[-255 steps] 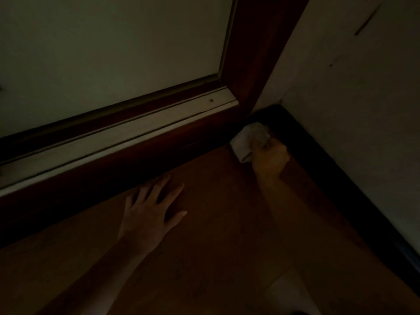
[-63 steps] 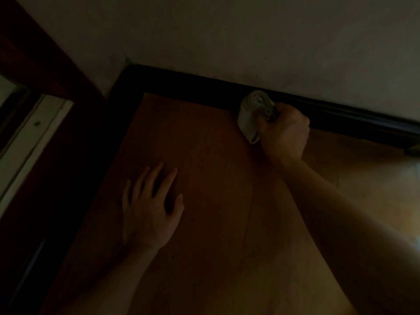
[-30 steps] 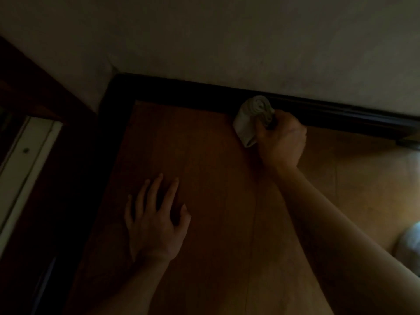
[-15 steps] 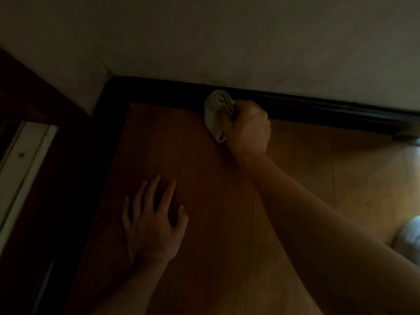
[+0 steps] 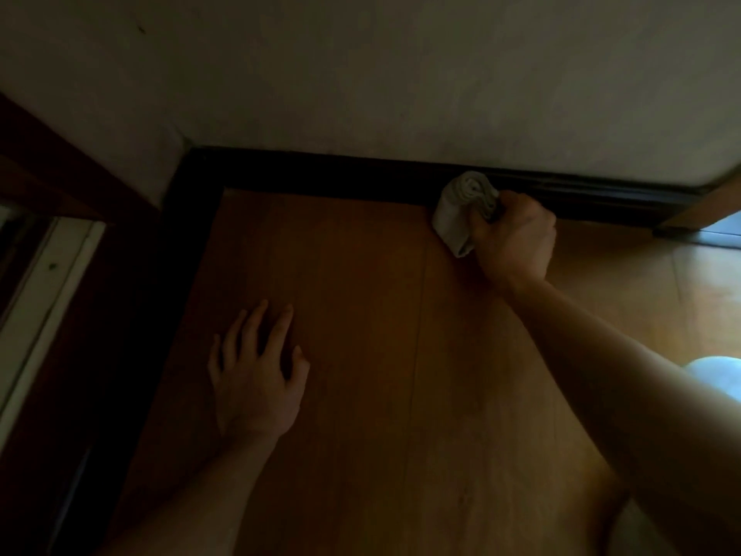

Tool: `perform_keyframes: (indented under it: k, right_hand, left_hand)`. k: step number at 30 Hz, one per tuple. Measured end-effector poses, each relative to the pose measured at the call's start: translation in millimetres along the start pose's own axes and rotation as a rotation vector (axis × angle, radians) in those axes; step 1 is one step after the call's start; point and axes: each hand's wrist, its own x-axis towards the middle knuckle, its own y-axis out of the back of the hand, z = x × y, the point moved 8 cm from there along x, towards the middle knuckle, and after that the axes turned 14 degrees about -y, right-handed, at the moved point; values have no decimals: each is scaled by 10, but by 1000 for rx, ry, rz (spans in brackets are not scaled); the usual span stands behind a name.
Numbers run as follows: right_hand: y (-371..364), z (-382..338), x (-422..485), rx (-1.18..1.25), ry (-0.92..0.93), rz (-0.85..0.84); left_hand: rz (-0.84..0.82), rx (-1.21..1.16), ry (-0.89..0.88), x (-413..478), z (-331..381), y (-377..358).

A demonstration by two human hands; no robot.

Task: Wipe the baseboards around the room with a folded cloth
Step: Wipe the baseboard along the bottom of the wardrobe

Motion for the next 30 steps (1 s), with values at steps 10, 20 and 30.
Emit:
perform_keyframes:
  k: [10,20,30]
  right_hand:
    - [-88,-197,-63,9,54,-68]
    - [-79,-221,-95,-7,79,-59]
    - [-225,-372,-186,36,43,-51]
  left_hand:
    - [25,-51,-46,235,551,-47]
    - [50,-43,-45,243,551,-37]
    - [56,-50,-35,262,540,-43]
